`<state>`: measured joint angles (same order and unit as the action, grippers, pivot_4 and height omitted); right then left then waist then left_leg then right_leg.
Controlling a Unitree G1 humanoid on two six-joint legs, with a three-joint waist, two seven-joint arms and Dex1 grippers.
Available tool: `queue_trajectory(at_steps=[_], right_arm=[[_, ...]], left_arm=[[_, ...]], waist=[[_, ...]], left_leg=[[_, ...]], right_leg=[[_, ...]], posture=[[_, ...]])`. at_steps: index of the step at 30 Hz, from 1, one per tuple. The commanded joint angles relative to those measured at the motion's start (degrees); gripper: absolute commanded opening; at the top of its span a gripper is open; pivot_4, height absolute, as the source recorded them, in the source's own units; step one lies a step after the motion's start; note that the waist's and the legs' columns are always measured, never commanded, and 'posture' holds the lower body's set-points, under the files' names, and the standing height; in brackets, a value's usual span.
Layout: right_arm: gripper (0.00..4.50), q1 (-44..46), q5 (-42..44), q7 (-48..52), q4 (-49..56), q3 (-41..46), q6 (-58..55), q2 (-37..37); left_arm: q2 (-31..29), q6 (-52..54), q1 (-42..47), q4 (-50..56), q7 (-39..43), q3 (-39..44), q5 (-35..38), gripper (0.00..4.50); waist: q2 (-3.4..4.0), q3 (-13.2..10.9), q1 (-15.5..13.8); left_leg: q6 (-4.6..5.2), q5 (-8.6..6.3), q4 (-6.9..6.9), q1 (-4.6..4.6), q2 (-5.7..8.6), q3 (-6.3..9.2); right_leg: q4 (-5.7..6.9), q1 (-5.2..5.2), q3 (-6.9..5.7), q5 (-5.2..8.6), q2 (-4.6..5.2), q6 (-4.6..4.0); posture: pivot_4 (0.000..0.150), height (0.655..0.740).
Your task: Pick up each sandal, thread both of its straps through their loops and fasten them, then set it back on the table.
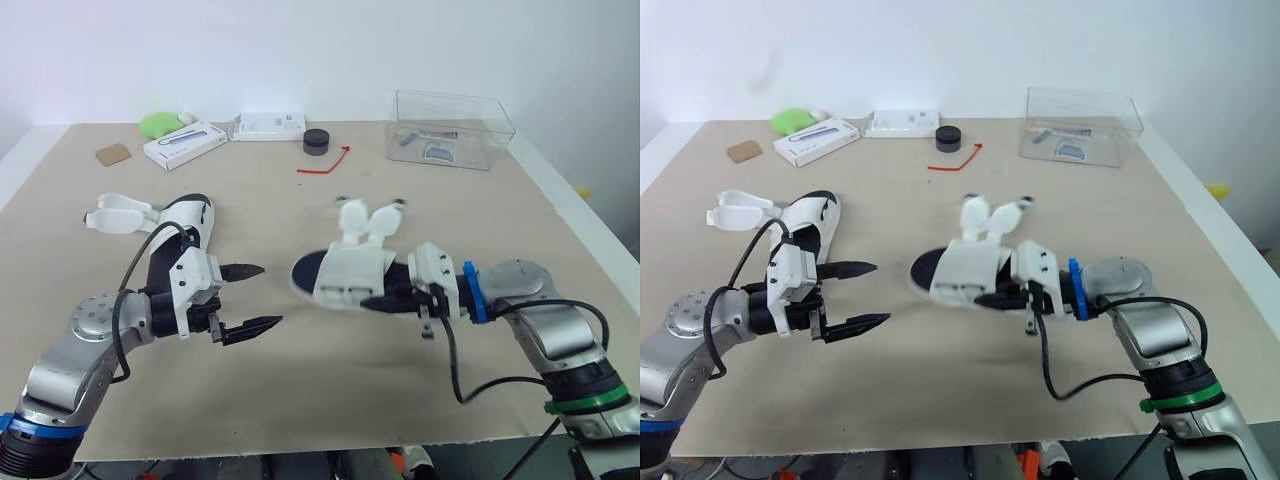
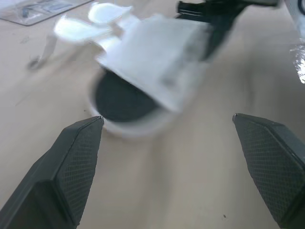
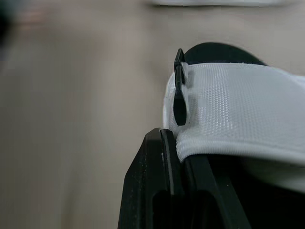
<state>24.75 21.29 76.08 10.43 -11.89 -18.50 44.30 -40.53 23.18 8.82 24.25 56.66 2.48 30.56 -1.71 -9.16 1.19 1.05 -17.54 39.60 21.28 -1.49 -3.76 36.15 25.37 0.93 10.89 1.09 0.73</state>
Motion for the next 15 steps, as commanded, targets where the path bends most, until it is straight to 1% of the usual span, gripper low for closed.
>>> queue_trajectory(at_steps=[1, 4, 10, 15], right_arm=[[0.11, 1.0, 1.0, 3.3, 2.4, 0.0, 2.5, 0.5], [0.11, 1.6, -0.3, 4.3, 1.6, -1.6, 4.4, -0.4], [0.11, 1.3, -0.8, 4.6, 0.7, -1.9, 5.4, -2.0], [0.11, 1.5, -1.4, 3.9, -1.1, -2.2, 5.4, -3.6]], left_arm=[[0.2, -2.8, -0.2, 1.5, 0.5, 1.2, 0.4, 4.5], [1.2, -5.7, -0.9, 1.6, 0.8, 0.9, -0.3, 4.5], [2.1, -10.7, -4.2, -0.2, 2.2, 0.7, -1.4, 4.5], [3.6, -11.1, -5.3, -1.4, -0.3, 1.1, -2.0, 4.5]], waist=[[-0.01, 0.0, 0.0], [-0.01, 0.0, -0.1], [-0.01, 0.0, 0.0], [-0.01, 0.0, -0.1]], left_leg=[[-0.04, 0.03, 0.04, 0.0, 0.0, 0.01], [-0.07, 0.05, 0.06, -0.03, 0.0, 0.0], [-0.08, 0.06, 0.08, -0.04, -0.01, -0.01], [-0.08, 0.06, 0.09, -0.03, -0.01, -0.01]], right_leg=[[0.02, -0.01, -0.01, 0.0, 0.0, 0.0], [0.04, -0.02, 0.0, -0.03, 0.0, -0.01], [0.07, -0.02, 0.01, -0.02, -0.03, -0.04], [0.07, -0.02, 0.01, -0.02, 0.0, -0.03]], posture=[[0.15, 0.74], [0.15, 0.74], [0.15, 0.74], [0.15, 0.74]])
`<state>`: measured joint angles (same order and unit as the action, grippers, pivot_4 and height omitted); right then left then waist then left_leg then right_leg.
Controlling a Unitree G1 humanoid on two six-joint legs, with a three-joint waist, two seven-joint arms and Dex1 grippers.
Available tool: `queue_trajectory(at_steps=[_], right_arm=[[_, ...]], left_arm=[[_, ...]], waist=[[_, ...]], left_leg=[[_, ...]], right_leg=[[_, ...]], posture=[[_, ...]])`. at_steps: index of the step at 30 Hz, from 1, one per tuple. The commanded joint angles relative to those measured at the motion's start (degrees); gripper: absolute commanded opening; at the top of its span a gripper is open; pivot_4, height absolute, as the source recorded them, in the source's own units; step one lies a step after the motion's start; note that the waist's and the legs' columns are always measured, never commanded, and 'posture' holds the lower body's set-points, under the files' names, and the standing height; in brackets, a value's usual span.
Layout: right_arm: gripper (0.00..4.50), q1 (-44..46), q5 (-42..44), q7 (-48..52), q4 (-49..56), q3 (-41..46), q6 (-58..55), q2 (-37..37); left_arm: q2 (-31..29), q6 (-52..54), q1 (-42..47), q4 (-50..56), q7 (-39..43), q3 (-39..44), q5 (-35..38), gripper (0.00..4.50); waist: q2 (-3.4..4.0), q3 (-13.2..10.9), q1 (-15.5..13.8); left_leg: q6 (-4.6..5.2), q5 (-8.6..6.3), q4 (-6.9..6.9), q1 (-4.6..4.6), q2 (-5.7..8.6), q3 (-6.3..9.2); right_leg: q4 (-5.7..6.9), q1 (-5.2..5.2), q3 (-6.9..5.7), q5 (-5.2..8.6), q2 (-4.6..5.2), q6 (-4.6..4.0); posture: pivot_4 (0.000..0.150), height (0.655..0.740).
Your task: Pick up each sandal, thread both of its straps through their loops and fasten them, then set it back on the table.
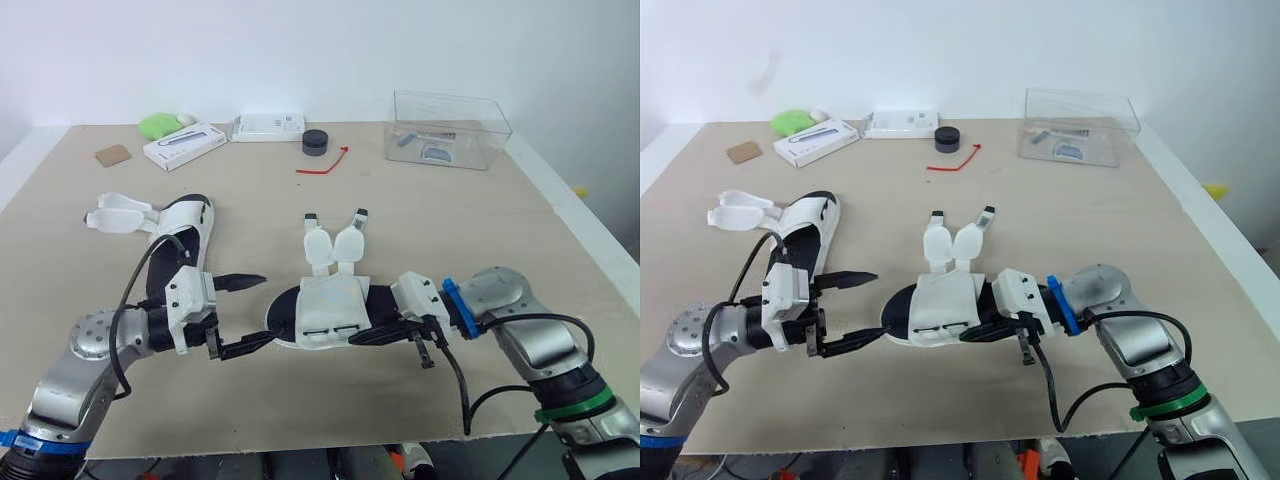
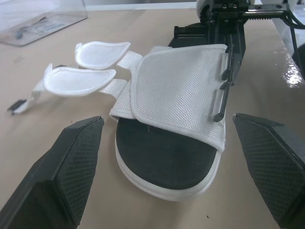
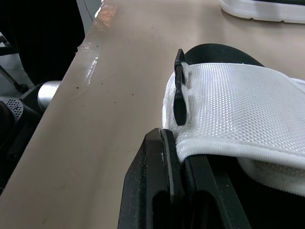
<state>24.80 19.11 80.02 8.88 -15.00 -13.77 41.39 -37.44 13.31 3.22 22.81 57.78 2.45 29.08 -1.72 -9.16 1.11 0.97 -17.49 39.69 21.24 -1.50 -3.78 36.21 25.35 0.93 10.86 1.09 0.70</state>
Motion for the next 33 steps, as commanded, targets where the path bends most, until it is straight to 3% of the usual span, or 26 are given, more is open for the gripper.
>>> queue_trajectory(at_steps=[1, 3, 6, 13, 22, 30, 33], right_arm=[[0.11, 1.6, 1.1, -0.2, 0.3, 0.9, -0.1, -1.0], [0.11, 1.8, 1.4, -0.2, 0.2, 1.0, -1.0, -1.2], [1.03, 1.8, 1.4, 0.0, 0.0, 1.2, -1.5, -1.2], [4.3, 1.3, 4.4, 1.8, 1.9, 2.6, -6.3, 2.3], [4.42, -0.3, 8.0, 1.2, 3.5, 6.5, -13.3, 8.4], [4.42, 1.8, 10.7, -5.2, 1.4, 10.1, -20.2, 6.7], [4.5, 4.5, 13.4, -10.1, -0.6, 12.1, -27.3, 4.2]], left_arm=[[0.6, -1.1, 0.4, -0.2, -1.8, 0.9, -0.9, 4.5], [0.4, -1.1, 0.7, -0.6, -1.9, 0.3, -1.6, 4.5], [0.4, -0.8, 1.1, -0.9, -1.9, -0.3, -2.1, 4.5], [-0.2, -0.2, 2.4, -1.6, -0.4, -1.1, -2.5, 4.5], [-0.7, -4.3, 5.7, -9.6, 3.0, -2.7, -6.1, 4.5], [1.1, -11.3, 13.6, -20.4, 4.4, -4.9, -11.1, 4.5], [2.0, -13.8, 16.2, -24.4, 4.7, -6.4, -13.2, 3.68]], waist=[[0.0, 0.0, 0.0], [0.0, 0.0, 0.0], [0.0, 0.0, 0.0], [-0.01, 0.0, 0.0], [-0.01, 0.0, 0.0], [-0.02, 0.0, -0.1], [-0.02, 0.0, 0.0]], left_leg=[[0.0, 0.0, 0.01, 0.01, 0.0, 0.0], [0.0, 0.0, 0.02, 0.0, 0.0, 0.0], [0.0, 0.0, 0.02, 0.0, 0.0, 0.01], [0.0, 0.0, 0.02, -0.01, 0.0, 0.01], [0.0, 0.0, 0.04, -0.02, 0.0, 0.01], [0.0, 0.0, 0.08, 0.0, 0.0, -0.03], [0.01, 0.0, 0.1, 0.0, 0.0, -0.06]], right_leg=[[0.0, 0.0, 0.0, 0.0, 0.0, 0.01], [0.01, 0.0, 0.0, -0.01, -0.01, 0.0], [0.02, 0.0, 0.0, -0.01, -0.01, 0.0], [0.03, -0.01, 0.0, -0.01, -0.01, 0.0], [0.03, -0.02, -0.02, -0.02, -0.02, -0.01], [0.05, -0.01, 0.02, -0.05, -0.02, 0.01], [0.05, -0.02, 0.05, -0.07, -0.01, 0.02]], posture=[[0.15, 0.74], [0.15, 0.74], [0.15, 0.74], [0.15, 0.74], [0.15, 0.74], [0.15, 0.74], [0.15, 0.74]])
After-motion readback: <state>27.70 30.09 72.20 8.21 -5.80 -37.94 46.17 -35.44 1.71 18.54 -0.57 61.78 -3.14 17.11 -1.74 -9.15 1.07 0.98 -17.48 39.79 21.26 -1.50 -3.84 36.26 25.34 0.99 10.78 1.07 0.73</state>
